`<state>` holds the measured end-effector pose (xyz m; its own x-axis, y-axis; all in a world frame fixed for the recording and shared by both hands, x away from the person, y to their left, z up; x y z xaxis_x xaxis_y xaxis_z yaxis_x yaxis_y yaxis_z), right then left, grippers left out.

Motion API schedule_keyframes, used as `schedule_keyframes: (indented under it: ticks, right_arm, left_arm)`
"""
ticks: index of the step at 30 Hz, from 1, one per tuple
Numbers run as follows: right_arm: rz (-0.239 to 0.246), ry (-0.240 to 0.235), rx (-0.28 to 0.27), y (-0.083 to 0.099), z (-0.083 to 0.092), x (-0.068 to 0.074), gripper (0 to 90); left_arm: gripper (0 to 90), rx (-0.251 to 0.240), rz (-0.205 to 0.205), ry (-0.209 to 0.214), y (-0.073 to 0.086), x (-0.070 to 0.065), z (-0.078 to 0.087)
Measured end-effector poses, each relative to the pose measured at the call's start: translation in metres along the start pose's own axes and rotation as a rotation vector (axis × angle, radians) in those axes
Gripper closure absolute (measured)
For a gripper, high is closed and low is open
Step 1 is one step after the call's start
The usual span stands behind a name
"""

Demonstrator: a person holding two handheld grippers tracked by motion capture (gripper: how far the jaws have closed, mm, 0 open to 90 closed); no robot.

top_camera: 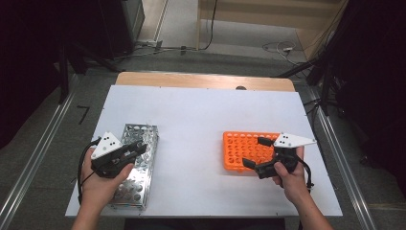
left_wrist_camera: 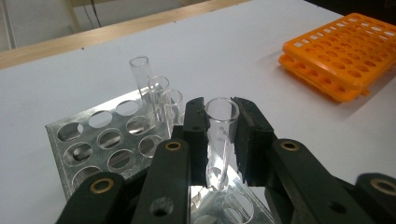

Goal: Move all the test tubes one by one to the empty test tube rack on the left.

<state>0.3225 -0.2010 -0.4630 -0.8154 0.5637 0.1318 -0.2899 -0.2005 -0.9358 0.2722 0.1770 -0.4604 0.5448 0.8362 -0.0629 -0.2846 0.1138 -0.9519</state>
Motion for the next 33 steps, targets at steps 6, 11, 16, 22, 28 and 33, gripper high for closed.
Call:
schedule_keyframes:
  ticks: [6, 11, 16, 22, 28, 33]
  right_arm:
    - [0.004, 0.001, 0.004, 0.000, -0.001, 0.000, 0.0]
    - [0.004, 0.000, 0.005, 0.001, -0.001, 0.001, 0.0]
    - [0.001, 0.003, 0.003, 0.001, 0.000, -0.001, 0.0]
    - [0.003, 0.004, 0.001, 0.001, 0.000, -0.001, 0.0]
    - [-0.001, 0.005, 0.001, 0.001, 0.000, -0.001, 0.0]
    - [-0.001, 0.004, 0.000, 0.000, 0.001, -0.001, 0.0]
  left_arm:
    - [75.4, 0.041, -0.012, 0.009, 0.005, 0.000, -0.002]
    - [75.1, 0.060, -0.017, 0.010, 0.008, -0.001, -0.005]
    - [69.9, 0.042, 0.010, 0.045, 0.006, -0.001, -0.002]
    - [50.3, 0.019, 0.019, 0.060, 0.001, -0.002, 0.002]
    - [32.5, -0.013, 0.021, 0.063, -0.007, -0.005, 0.004]
    - [21.0, -0.041, 0.031, 0.064, -0.012, -0.008, 0.004]
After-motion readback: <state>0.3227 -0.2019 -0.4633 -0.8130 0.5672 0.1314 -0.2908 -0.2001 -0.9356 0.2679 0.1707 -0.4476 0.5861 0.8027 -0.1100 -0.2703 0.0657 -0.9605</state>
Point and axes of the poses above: each handheld gripper's, and its own axes: z roughly backward along the jaws, y roughly out of its underside, x roughly to its left, the point moved 7 cm from there along -z, roughly forward along the jaws, and after that the axes turned 10 degrees about -x, right-handed, at the moved point
